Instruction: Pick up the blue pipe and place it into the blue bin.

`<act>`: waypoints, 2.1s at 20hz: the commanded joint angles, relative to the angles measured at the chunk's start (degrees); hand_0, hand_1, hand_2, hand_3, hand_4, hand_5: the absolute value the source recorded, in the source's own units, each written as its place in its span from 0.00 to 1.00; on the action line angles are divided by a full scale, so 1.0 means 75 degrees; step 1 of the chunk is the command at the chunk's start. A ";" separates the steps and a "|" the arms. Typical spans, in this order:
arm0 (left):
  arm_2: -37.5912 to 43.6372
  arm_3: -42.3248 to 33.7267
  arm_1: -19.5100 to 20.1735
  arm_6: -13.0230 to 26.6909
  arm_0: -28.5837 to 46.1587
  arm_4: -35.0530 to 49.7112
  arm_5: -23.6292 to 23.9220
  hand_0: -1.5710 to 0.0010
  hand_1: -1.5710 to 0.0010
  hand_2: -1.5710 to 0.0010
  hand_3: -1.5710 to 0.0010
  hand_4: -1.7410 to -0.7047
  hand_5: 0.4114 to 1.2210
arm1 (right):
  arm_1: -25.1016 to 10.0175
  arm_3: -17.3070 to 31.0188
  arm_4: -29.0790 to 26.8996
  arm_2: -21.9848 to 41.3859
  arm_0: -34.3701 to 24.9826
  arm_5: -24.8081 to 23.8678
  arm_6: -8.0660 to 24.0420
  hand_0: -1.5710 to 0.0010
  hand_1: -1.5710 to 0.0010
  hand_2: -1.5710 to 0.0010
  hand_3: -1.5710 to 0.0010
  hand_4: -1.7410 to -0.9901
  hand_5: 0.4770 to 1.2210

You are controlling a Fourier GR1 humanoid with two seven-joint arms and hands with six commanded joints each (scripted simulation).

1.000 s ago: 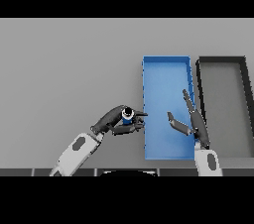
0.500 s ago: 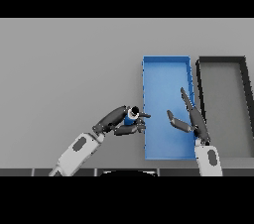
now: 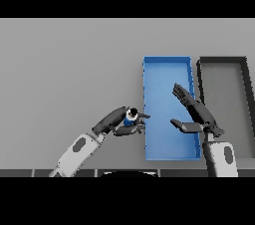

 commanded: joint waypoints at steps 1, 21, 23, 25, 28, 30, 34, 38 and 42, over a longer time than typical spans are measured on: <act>-0.0013 0.0073 -0.0030 0.0003 -0.0053 -0.0061 -0.0001 0.00 0.00 0.00 0.08 0.01 1.00 | -0.0191 -0.0143 -0.0393 0.0069 -0.0256 0.0228 0.0327 1.00 1.00 1.00 1.00 0.57 0.05; 0.0143 0.0295 -0.0056 -0.0111 -0.0215 -0.0208 -0.0473 0.00 0.00 0.00 0.01 0.23 1.00 | 0.0344 -0.0177 -0.0875 0.2190 -0.3708 0.1278 0.2444 1.00 1.00 1.00 1.00 0.71 0.04; 0.0164 0.0418 -0.0122 -0.0118 -0.0184 -0.0381 -0.0462 0.00 0.00 0.00 0.01 0.26 1.00 | 0.0490 0.0120 -0.0914 0.2250 -0.3985 0.1362 0.2598 1.00 1.00 0.99 1.00 0.71 0.03; 0.0166 0.0238 -0.0166 -0.0077 -0.0097 -0.0296 -0.0505 0.00 0.00 0.00 0.18 0.17 1.00 | 0.0673 0.0338 -0.0922 0.2358 -0.4250 0.1397 0.2780 0.93 0.91 0.90 0.93 0.60 0.01; 0.0084 0.0046 0.0083 0.0496 -0.0231 -0.0798 -0.0297 0.00 0.02 0.00 0.29 0.09 1.00 | 0.0826 0.0475 -0.0932 0.2397 -0.4529 0.1541 0.2579 0.56 0.55 0.55 0.58 0.41 0.01; 0.0112 0.0051 -0.0027 0.0277 -0.0195 -0.0775 -0.0314 0.00 0.01 0.00 0.18 0.06 1.00 | 0.0871 0.0493 -0.1117 0.2483 -0.4518 0.1448 0.2440 0.36 0.35 0.35 0.44 0.28 0.13; 0.0307 0.0148 -0.0284 0.0019 -0.0031 -0.0457 -0.0602 0.00 0.01 0.00 0.08 0.02 1.00 | 0.1012 0.0580 -0.1150 0.2603 -0.4437 0.1402 0.1969 0.15 0.14 0.14 0.18 0.39 0.60; 0.0410 0.0163 -0.0350 0.0155 0.0001 -0.0620 -0.0726 0.00 0.00 0.00 0.03 0.01 1.00 | 0.0785 0.0561 -0.0662 0.2721 -0.4542 0.1599 0.1546 0.06 0.06 0.06 0.07 0.39 0.84; 0.0467 0.0048 -0.0357 0.0147 0.0047 -0.0663 -0.0864 0.00 0.00 0.00 0.08 0.02 1.00 | 0.0810 0.0488 -0.1164 0.2714 -0.4427 0.1492 0.1568 0.02 0.02 0.02 0.03 0.35 0.93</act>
